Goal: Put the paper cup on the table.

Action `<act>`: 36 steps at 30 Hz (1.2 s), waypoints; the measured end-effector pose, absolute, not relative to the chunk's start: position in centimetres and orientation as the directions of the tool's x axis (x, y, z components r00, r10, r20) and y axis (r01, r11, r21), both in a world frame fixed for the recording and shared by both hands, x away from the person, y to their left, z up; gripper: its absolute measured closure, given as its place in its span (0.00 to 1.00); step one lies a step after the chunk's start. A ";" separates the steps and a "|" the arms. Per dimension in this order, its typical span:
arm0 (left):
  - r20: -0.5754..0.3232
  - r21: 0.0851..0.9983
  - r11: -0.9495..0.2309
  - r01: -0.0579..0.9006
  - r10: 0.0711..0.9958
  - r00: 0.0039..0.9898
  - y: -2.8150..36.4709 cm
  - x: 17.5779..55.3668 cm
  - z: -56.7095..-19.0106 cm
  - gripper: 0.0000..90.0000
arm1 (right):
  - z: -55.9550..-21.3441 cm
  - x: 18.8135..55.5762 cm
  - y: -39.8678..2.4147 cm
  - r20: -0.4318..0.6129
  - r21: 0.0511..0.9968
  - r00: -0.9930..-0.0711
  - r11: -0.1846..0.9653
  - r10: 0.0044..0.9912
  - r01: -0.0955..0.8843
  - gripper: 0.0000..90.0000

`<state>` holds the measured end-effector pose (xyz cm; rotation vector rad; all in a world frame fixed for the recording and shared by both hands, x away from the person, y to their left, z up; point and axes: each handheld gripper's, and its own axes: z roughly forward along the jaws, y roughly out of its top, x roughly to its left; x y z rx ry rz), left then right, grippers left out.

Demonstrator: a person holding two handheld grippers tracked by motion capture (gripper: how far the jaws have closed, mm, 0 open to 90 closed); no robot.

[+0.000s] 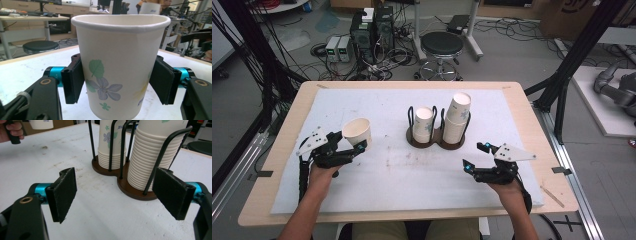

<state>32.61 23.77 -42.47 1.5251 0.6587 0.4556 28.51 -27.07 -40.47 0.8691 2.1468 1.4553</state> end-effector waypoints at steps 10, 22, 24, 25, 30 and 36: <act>-0.111 0.984 -0.025 0.176 0.685 0.720 23.9 33.9 -43.5 0.38 | -40.5 28.0 -27.1 0.007 0.926 -0.729 0.271 0.684 0.264 0.23; -0.054 0.954 -0.164 0.250 0.728 0.684 23.2 34.8 -44.5 0.38 | -40.6 28.3 -26.8 0.002 0.924 -0.737 0.281 0.676 0.259 0.23; -0.043 0.946 -0.189 0.263 0.730 0.682 22.9 34.8 -44.7 0.38 | -40.6 28.3 -26.8 0.004 0.924 -0.738 0.279 0.675 0.260 0.23; -0.031 0.940 -0.210 0.268 0.732 0.681 22.7 34.9 -44.7 0.38 | -40.6 28.3 -26.8 0.006 0.923 -0.738 0.280 0.675 0.263 0.23; -0.011 0.916 -0.263 0.303 0.738 0.675 22.3 35.1 -45.1 0.38 | -40.6 28.3 -26.9 0.008 0.922 -0.739 0.281 0.674 0.266 0.23; -0.011 0.901 -0.280 0.331 0.747 0.664 22.2 34.9 -45.1 0.38 | -40.7 28.3 -26.9 0.008 0.921 -0.746 0.286 0.666 0.265 0.23</act>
